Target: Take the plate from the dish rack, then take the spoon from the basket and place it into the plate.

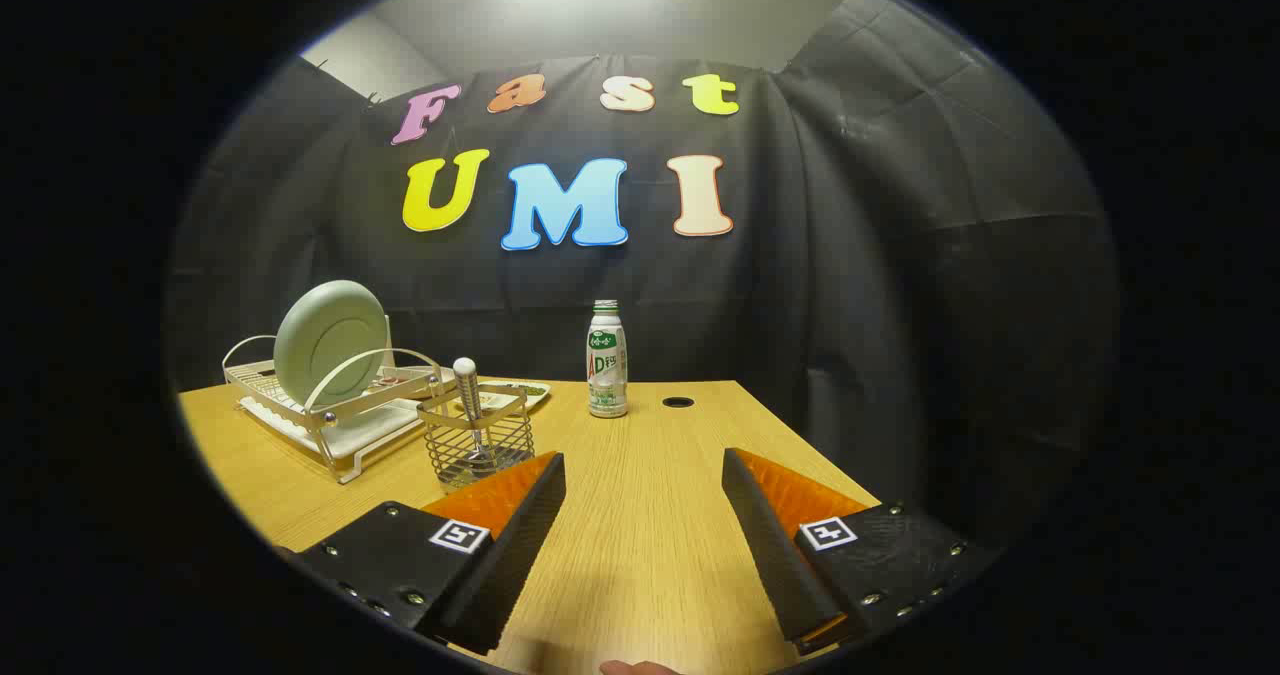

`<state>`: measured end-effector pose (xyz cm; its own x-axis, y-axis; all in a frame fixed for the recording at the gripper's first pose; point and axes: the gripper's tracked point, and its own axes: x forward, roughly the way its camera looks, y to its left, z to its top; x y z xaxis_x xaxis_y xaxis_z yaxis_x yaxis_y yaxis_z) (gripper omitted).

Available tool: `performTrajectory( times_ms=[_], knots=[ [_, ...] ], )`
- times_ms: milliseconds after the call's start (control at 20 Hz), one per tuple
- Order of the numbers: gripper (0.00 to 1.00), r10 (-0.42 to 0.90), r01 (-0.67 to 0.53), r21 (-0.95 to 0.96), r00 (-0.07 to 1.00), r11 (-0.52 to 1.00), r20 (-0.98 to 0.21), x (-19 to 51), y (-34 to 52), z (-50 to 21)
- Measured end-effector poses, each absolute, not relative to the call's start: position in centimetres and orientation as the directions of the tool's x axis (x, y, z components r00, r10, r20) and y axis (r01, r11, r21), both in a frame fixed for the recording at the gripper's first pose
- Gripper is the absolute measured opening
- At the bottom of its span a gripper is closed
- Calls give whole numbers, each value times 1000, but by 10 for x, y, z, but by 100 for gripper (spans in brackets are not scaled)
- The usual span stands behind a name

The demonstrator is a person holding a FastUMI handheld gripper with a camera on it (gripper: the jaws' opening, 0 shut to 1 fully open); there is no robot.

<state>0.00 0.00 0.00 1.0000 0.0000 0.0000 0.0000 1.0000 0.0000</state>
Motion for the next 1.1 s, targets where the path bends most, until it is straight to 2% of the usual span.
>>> performTrajectory(
  times_ms=[200, 400, 550, 750, 1100],
  knots=[
    [97, 1, -1, 1, 1000, 1000, 8, 10, 1, 0],
    [97, -14, 14, 4, 999, 1000, -47, 57, -2, -9],
    [98, -6, 6, 2, 1000, 1000, -16, 82, -4, 8],
    [98, -22, 23, -11, 999, 1000, 26, 91, -18, 57],
    [97, -46, 46, 2, 996, 999, 74, 48, -22, 181]
  ],
)
